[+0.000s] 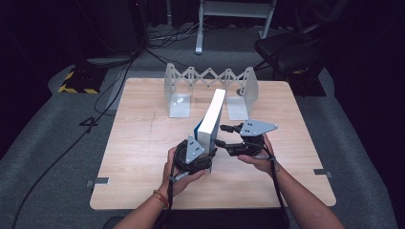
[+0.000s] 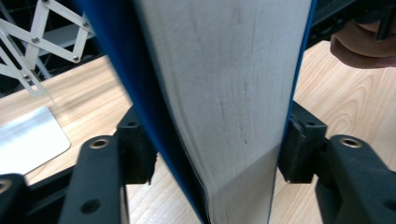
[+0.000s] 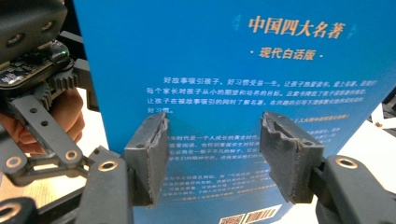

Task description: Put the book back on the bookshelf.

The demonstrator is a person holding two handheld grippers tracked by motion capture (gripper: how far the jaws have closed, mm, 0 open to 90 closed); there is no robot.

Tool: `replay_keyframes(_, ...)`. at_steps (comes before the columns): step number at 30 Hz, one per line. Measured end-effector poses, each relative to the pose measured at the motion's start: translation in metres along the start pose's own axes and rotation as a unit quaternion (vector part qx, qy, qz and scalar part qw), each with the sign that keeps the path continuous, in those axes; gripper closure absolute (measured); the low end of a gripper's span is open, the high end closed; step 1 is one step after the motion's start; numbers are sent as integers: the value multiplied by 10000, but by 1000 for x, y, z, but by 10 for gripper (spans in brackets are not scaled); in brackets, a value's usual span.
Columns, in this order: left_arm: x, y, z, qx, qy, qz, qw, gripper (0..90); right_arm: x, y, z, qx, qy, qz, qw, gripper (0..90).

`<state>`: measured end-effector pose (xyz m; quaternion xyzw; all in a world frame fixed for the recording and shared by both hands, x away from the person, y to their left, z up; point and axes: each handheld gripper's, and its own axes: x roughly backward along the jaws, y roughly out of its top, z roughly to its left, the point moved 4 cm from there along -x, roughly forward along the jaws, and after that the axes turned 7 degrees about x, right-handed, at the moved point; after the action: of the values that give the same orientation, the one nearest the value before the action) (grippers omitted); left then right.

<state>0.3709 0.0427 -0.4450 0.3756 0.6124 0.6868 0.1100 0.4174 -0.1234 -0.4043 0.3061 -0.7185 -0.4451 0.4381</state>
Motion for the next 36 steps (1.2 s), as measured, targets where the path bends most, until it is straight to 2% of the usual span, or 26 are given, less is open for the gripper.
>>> replay_keyframes(3, 3, -1, 5, -31, -52, 69, 10000, 491, 3, -3, -3, -38, -33, -1, 10000, 414)
replay_keyframes(6, 8, -2, 14, 96, -148, 118, 9998, 545, 9, -11, -8, -75, -113, 65, 9999, 408)
replay_keyframes(11, 14, -3, 22, 152, -568, 191, 9981, 585, 24, -26, -23, -256, -190, 97, 9994, 395)
replay_keyframes(15, 22, -6, 26, 85, -927, 210, 9954, 594, 37, -36, -34, -368, -157, 80, 9992, 392)
replay_keyframes(18, 30, -9, 28, -25, -1156, 255, 9930, 596, 44, -42, -37, -342, -132, 133, 9992, 383)
replay_keyframes(22, 45, -13, 31, -258, -1443, 390, 9884, 597, 46, -41, -36, -294, 60, 109, 9995, 371)
replay_keyframes(23, 45, -13, 31, -258, -1443, 390, 9884, 597, 46, -41, -36, -294, 60, 109, 9995, 371)
replay_keyframes(25, 50, -14, 34, -432, -1576, 461, 9855, 596, 44, -38, -34, -215, 140, 83, 9996, 365)
replay_keyframes(29, 55, -15, 44, -489, -1858, 543, 9799, 596, 35, -34, -31, -150, 529, -22, 9985, 361)
replay_keyframes(33, 53, -14, 50, -547, -1968, 555, 9773, 593, 22, -31, -28, -92, 944, -8, 9955, 361)
replay_keyframes(36, 52, -14, 51, -553, -2040, 557, 9758, 592, 15, -31, -30, 49, 896, 63, 9959, 360)
